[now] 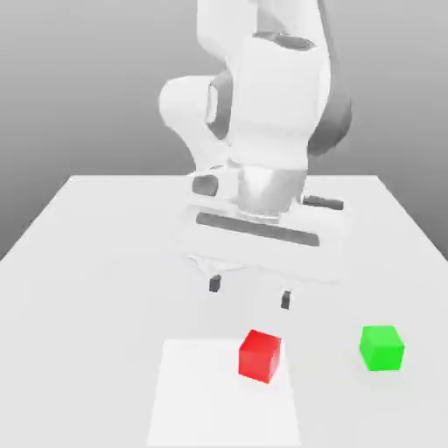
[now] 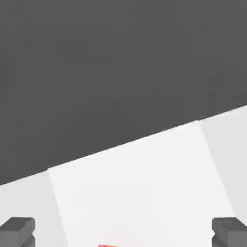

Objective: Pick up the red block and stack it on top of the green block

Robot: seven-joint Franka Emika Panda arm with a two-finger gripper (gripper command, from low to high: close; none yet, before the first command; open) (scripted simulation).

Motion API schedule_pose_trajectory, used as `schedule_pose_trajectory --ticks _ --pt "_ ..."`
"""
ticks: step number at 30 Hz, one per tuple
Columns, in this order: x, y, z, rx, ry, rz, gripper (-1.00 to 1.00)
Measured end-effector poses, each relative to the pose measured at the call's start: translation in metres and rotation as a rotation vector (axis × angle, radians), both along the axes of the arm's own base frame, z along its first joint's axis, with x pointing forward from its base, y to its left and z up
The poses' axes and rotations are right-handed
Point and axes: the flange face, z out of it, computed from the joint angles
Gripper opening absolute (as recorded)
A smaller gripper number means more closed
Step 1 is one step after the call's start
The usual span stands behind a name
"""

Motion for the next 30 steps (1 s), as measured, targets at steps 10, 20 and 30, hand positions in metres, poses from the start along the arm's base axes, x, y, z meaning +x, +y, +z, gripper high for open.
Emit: schedule_pose_trajectory --ticks 10,20,30 --pt "-0.030 0.011 -0.065 0.080 0.087 -0.077 0.00" --pt "-0.031 0.011 -0.105 0.080 0.090 -0.077 0.00" --pt "-0.036 0.010 -0.121 0.077 0.097 -0.074 -1.00"
